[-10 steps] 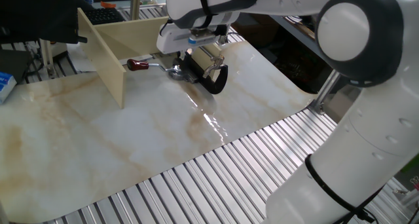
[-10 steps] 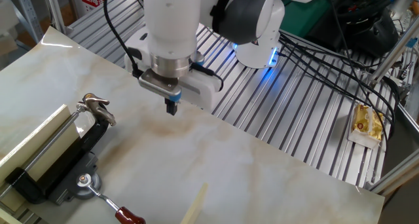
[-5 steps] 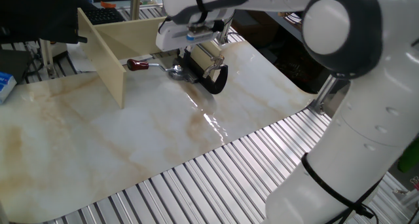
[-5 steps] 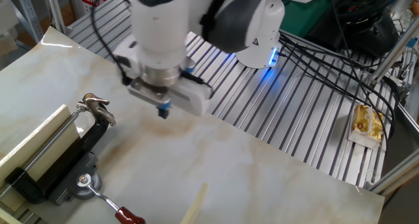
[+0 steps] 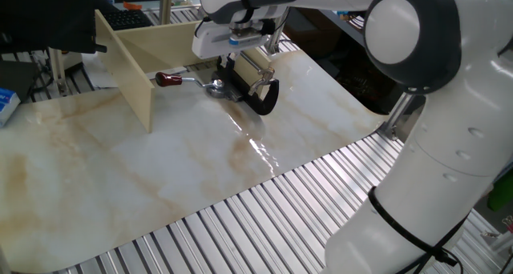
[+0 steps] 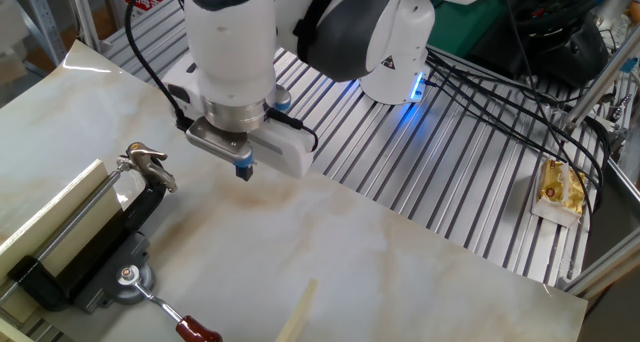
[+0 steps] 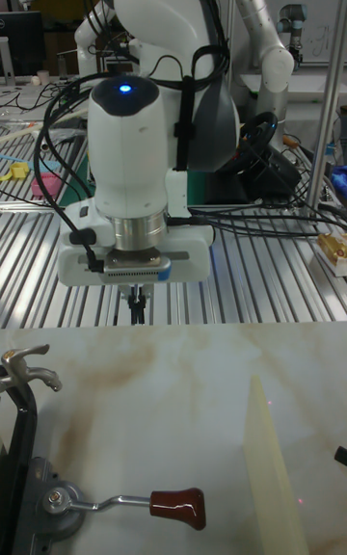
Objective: Turn on the water tap
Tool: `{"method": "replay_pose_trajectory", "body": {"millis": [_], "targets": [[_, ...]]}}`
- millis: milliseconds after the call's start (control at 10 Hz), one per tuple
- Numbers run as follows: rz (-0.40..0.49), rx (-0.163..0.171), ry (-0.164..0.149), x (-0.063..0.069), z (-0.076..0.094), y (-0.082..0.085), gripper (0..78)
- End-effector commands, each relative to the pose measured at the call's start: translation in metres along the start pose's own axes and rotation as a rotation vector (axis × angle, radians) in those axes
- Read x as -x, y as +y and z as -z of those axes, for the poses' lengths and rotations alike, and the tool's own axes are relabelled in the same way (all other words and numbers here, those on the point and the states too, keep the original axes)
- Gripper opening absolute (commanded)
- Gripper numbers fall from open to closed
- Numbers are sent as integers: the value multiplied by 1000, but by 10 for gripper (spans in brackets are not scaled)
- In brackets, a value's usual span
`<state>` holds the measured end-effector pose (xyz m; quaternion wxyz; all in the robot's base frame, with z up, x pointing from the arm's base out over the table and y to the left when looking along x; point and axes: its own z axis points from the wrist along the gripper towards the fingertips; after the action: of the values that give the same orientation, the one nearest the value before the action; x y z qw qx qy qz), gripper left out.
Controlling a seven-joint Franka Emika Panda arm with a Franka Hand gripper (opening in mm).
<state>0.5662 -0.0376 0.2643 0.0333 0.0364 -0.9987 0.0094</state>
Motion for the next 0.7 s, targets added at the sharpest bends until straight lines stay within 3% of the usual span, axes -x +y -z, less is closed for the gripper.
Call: {"method": "replay_pose_trajectory", "body": {"millis": [100,200,400,600,700], "targets": [[-41,-21,-3,-2,0,4,0],[-39,-23,-3,-1,0,1,0],[-8,-17,-8,5,1,-26,0],[27,-14,-23,0,-12,-54,0],[27,-14,-23,0,-12,-54,0]]}}
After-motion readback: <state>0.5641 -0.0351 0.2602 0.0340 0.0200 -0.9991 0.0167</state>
